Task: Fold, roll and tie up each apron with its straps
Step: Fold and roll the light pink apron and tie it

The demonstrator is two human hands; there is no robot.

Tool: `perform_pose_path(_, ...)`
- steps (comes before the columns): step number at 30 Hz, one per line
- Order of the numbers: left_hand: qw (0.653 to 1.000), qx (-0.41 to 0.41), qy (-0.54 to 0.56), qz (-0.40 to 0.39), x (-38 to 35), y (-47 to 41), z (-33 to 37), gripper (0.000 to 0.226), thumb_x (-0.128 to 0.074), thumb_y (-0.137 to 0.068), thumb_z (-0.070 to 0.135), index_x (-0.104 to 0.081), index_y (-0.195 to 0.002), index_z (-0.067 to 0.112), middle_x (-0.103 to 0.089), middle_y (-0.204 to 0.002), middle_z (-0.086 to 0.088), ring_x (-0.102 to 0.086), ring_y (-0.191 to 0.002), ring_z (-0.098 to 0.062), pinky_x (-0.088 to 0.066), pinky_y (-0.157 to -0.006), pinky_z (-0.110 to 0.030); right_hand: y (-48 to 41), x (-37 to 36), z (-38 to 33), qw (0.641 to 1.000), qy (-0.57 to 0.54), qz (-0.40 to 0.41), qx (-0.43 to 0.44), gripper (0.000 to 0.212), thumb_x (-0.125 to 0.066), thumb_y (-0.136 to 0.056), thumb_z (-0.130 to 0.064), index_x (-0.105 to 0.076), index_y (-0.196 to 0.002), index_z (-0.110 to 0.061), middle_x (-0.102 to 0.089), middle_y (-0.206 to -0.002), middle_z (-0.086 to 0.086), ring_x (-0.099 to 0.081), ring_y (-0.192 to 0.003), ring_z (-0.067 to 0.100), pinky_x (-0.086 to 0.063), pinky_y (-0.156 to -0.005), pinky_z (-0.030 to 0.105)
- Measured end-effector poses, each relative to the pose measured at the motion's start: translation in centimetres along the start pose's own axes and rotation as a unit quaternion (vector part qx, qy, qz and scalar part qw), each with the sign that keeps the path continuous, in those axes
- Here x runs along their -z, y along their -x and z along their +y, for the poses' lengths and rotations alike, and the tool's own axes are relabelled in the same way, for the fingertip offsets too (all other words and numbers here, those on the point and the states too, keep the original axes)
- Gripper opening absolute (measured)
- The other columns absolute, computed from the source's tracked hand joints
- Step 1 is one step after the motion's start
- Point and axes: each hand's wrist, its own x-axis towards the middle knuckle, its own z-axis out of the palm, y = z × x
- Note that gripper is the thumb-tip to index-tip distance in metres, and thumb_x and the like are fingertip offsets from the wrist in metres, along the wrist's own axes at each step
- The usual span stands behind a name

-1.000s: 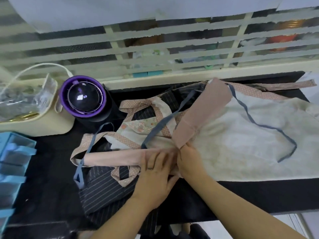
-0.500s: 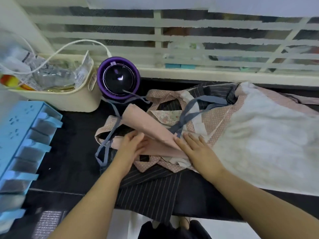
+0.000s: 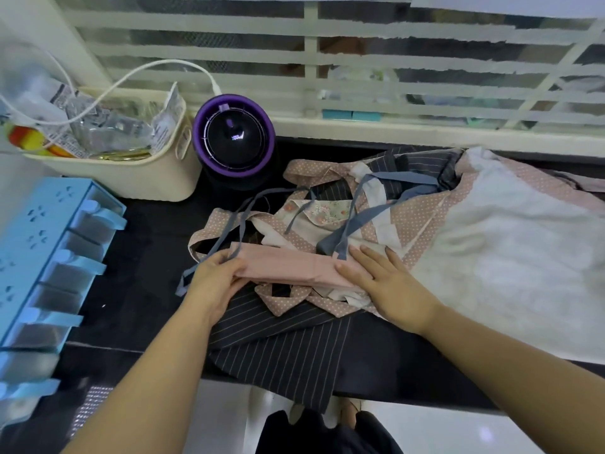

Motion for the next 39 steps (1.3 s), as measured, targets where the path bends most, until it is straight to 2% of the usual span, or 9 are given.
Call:
perform_pose_path(4,0.989,-0.022,-0.145,0.032,0.3,-0.7,-0.3,0.037,-0.048,-0.083,-0.014,-0.059,-0.112,0.006,-0.06,-0.091,-0.004,-0.056,-0.085,-0.015,-0.049,-0.087,-0.031,0.4,0.4,0.1,0.999,-0.032,-0.023,-0.003,0.06,-0.03,-0.089,-0.032,-0.028,-0.149,-0.03,-0.035,-0.151,0.013,-0.032,-0.139,0.033,-0.024,-0.111,0.059)
perform_pose_path(7,0.983,-0.026,-0.171,0.064,0.0,-0.7,-0.8,0.035,-0.048,-0.083,-0.01,-0.057,-0.109,0.011,-0.059,-0.088,-0.001,-0.055,-0.084,-0.015,-0.048,-0.089,-0.035,-0.5,1.8,-0.7,0.988,-0.147,0.003,-0.05,0.051,-0.026,-0.096,-0.047,-0.045,-0.139,-0.029,-0.044,-0.144,0.004,-0.035,-0.135,0.026,-0.02,-0.114,0.045)
perform_pose_path(11,0.975,-0.049,-0.196,0.088,-0.5,-0.4,-1.0,0.024,-0.05,-0.086,-0.003,-0.052,-0.103,0.014,-0.058,-0.088,-0.003,-0.054,-0.084,-0.017,-0.044,-0.078,-0.031,-4.3,3.9,-1.6,0.958,-0.242,-0.02,-0.149,0.05,-0.059,-0.088,-0.042,-0.046,-0.131,-0.019,-0.056,-0.122,0.001,-0.05,-0.114,0.023,-0.036,-0.096,0.035)
perform_pose_path(16,0.97,-0.048,-0.221,0.093,-0.8,-0.3,-0.8,0.022,-0.042,-0.087,-0.002,-0.049,-0.095,0.017,-0.054,-0.084,-0.001,-0.049,-0.075,-0.012,-0.039,-0.072,-0.03,-7.6,6.0,-1.7,0.94,-0.261,-0.171,-0.138,0.045,-0.062,-0.087,-0.039,-0.044,-0.122,-0.015,-0.051,-0.089,-0.005,-0.048,-0.075,0.012,-0.04,-0.065,0.027)
perform_pose_path(22,0.982,-0.035,-0.153,0.109,-0.4,-0.8,-1.2,0.025,-0.043,-0.088,-0.002,-0.052,-0.106,0.013,-0.058,-0.09,-0.005,-0.054,-0.085,-0.019,-0.045,-0.073,-0.031,-8.9,7.5,-1.8,0.921,-0.291,-0.227,-0.125,0.028,-0.065,-0.085,-0.034,-0.05,-0.101,-0.017,-0.054,-0.091,-0.003,-0.047,-0.075,0.013,-0.035,-0.061,0.022)
perform_pose_path(26,0.991,-0.036,-0.018,0.125,-0.5,-0.5,-2.0,0.031,-0.046,-0.093,-0.004,-0.048,-0.115,0.018,-0.058,-0.111,-0.006,-0.059,-0.102,-0.021,-0.051,-0.094,-0.04,-8.5,7.5,-2.3,0.919,-0.288,-0.238,-0.124,0.024,-0.062,-0.088,-0.038,-0.051,-0.101,-0.021,-0.051,-0.083,-0.005,-0.044,-0.069,0.01,-0.032,-0.059,0.022)
perform_pose_path(33,0.968,-0.065,0.109,0.216,-1.7,4.3,-2.4,0.045,-0.056,-0.093,0.006,-0.043,-0.135,0.015,-0.056,-0.123,-0.006,-0.056,-0.107,-0.014,-0.046,-0.1,-0.035,-6.3,9.1,-3.0,0.893,-0.361,-0.225,-0.147,0.043,-0.068,-0.084,-0.044,-0.047,-0.119,-0.03,-0.047,-0.097,-0.021,-0.05,-0.091,0.005,-0.037,-0.072,0.018)
perform_pose_path(36,0.972,0.07,0.195,0.11,-3.5,8.7,-2.6,0.015,-0.056,-0.095,0.011,-0.056,-0.11,0.009,-0.058,-0.109,-0.009,-0.056,-0.099,-0.017,-0.042,-0.104,-0.038,-4.8,9.5,-3.9,0.857,-0.441,-0.195,-0.184,0.038,-0.07,-0.084,-0.038,-0.049,-0.114,-0.029,-0.05,-0.099,-0.011,-0.049,-0.084,0.004,-0.035,-0.064,0.017)
perform_pose_path(39,0.964,0.166,0.195,-0.078,-5.1,11.1,-2.7,0.036,-0.06,-0.089,0.036,-0.057,-0.114,0.01,-0.062,-0.113,-0.011,-0.058,-0.106,-0.021,-0.042,-0.099,-0.037,-3.1,10.0,-4.9,0.822,-0.502,-0.16,-0.216,0.037,-0.074,-0.081,-0.037,-0.052,-0.109,-0.026,-0.051,-0.093,-0.004,-0.046,-0.074,0.008,-0.033,-0.061,0.02)
